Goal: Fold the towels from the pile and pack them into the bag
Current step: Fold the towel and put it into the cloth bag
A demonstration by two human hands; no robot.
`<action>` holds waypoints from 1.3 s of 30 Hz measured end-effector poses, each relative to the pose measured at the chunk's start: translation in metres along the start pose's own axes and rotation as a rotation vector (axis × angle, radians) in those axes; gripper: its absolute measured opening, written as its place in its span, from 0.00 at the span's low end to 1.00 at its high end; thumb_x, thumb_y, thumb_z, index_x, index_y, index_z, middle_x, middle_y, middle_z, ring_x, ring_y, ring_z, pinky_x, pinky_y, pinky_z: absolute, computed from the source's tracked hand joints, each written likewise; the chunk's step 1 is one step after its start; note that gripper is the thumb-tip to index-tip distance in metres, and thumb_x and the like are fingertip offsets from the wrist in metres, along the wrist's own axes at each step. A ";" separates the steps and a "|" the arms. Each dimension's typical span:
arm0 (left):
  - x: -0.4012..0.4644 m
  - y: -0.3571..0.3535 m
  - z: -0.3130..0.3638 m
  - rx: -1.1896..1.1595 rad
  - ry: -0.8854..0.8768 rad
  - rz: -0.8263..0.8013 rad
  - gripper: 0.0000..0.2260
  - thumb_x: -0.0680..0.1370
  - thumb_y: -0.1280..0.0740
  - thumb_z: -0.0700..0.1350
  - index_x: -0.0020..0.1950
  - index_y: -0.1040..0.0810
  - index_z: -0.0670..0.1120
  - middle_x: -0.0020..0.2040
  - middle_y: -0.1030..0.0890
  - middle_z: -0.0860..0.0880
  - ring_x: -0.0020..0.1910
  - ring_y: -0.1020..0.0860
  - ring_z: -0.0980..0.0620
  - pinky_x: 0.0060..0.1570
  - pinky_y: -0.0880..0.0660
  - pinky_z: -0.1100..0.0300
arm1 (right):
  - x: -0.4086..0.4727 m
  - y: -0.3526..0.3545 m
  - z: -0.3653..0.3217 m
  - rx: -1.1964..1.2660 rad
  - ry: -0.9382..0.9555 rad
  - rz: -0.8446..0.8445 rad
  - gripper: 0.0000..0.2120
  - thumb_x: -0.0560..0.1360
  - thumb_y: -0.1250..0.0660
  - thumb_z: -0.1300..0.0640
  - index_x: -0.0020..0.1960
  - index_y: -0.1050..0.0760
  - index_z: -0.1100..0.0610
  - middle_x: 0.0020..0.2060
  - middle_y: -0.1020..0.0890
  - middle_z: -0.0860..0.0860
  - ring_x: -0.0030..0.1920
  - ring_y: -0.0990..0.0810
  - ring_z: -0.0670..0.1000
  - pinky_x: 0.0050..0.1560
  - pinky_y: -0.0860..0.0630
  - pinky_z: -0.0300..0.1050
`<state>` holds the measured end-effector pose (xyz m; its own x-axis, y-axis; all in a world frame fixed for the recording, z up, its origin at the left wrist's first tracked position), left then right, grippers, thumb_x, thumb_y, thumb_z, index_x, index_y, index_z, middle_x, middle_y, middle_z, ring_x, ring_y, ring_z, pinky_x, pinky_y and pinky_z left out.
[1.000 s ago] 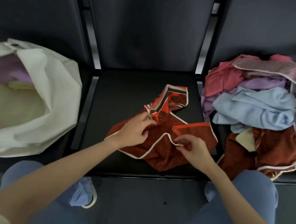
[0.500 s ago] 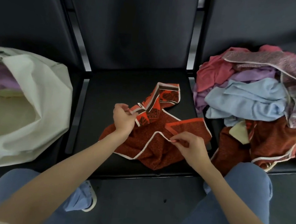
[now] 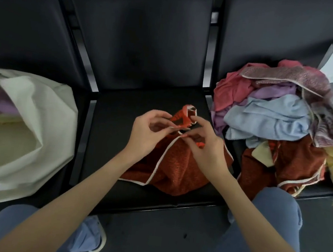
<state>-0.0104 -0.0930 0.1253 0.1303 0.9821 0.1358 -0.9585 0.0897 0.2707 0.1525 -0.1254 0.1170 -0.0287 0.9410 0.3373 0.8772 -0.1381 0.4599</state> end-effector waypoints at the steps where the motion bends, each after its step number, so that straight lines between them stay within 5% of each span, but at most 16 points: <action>1: -0.002 0.000 -0.001 -0.006 0.004 -0.012 0.15 0.71 0.26 0.37 0.56 0.22 0.40 0.43 0.15 0.49 0.46 0.16 0.56 0.51 0.22 0.63 | 0.001 0.000 0.001 -0.003 -0.002 0.006 0.24 0.73 0.28 0.63 0.67 0.30 0.53 0.41 0.19 0.39 0.45 0.20 0.37 0.47 0.26 0.28; 6: -0.006 -0.004 -0.007 0.008 0.006 -0.055 0.15 0.70 0.25 0.37 0.55 0.22 0.41 0.44 0.15 0.48 0.46 0.16 0.55 0.52 0.21 0.60 | 0.005 -0.004 -0.001 -0.065 0.035 -0.031 0.19 0.73 0.29 0.63 0.62 0.23 0.54 0.42 0.21 0.39 0.45 0.22 0.33 0.49 0.27 0.27; 16: -0.005 0.003 -0.026 0.042 0.059 -0.092 0.14 0.71 0.25 0.39 0.55 0.21 0.43 0.47 0.15 0.49 0.49 0.17 0.55 0.53 0.22 0.59 | 0.002 -0.004 0.012 -0.175 0.010 -0.011 0.06 0.72 0.28 0.60 0.49 0.17 0.56 0.41 0.18 0.46 0.41 0.21 0.43 0.45 0.26 0.33; 23: -0.054 0.092 -0.136 0.345 0.442 0.016 0.12 0.70 0.25 0.35 0.43 0.20 0.52 0.45 0.17 0.52 0.47 0.18 0.52 0.57 0.23 0.53 | -0.012 0.009 0.035 -0.185 -0.110 0.081 0.08 0.71 0.26 0.59 0.50 0.16 0.57 0.42 0.16 0.49 0.43 0.19 0.45 0.48 0.24 0.33; 28: -0.093 0.109 -0.176 0.572 0.526 -0.029 0.15 0.69 0.26 0.34 0.54 0.19 0.41 0.50 0.17 0.46 0.45 0.21 0.50 0.49 0.26 0.61 | -0.022 0.012 0.044 -0.129 -0.202 0.103 0.08 0.71 0.27 0.60 0.50 0.17 0.57 0.40 0.17 0.47 0.42 0.18 0.45 0.48 0.23 0.33; 34: -0.098 0.108 -0.183 0.517 0.547 0.176 0.08 0.73 0.30 0.34 0.51 0.18 0.38 0.48 0.16 0.40 0.47 0.18 0.44 0.49 0.25 0.56 | -0.024 0.022 0.041 -0.054 -0.264 0.153 0.05 0.72 0.27 0.62 0.48 0.17 0.56 0.35 0.19 0.44 0.37 0.20 0.35 0.42 0.27 0.24; 39: -0.102 0.117 -0.164 0.315 0.572 0.305 0.07 0.73 0.31 0.32 0.45 0.18 0.43 0.41 0.17 0.43 0.43 0.18 0.43 0.49 0.20 0.49 | -0.021 0.055 0.029 -0.081 -0.218 0.314 0.05 0.74 0.31 0.63 0.50 0.18 0.58 0.41 0.17 0.51 0.41 0.19 0.47 0.44 0.27 0.27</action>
<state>-0.1772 -0.1558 -0.0138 -0.3674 0.8963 -0.2485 -0.8014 -0.1695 0.5737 0.2157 -0.1437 0.1114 0.3454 0.8914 0.2935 0.7861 -0.4456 0.4284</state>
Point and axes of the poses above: each hand's wrist, its own x-axis towards the middle knuckle, its own y-axis out of the back of the hand, z = x × y, the point moved 8 cm from there along x, towards the middle knuckle
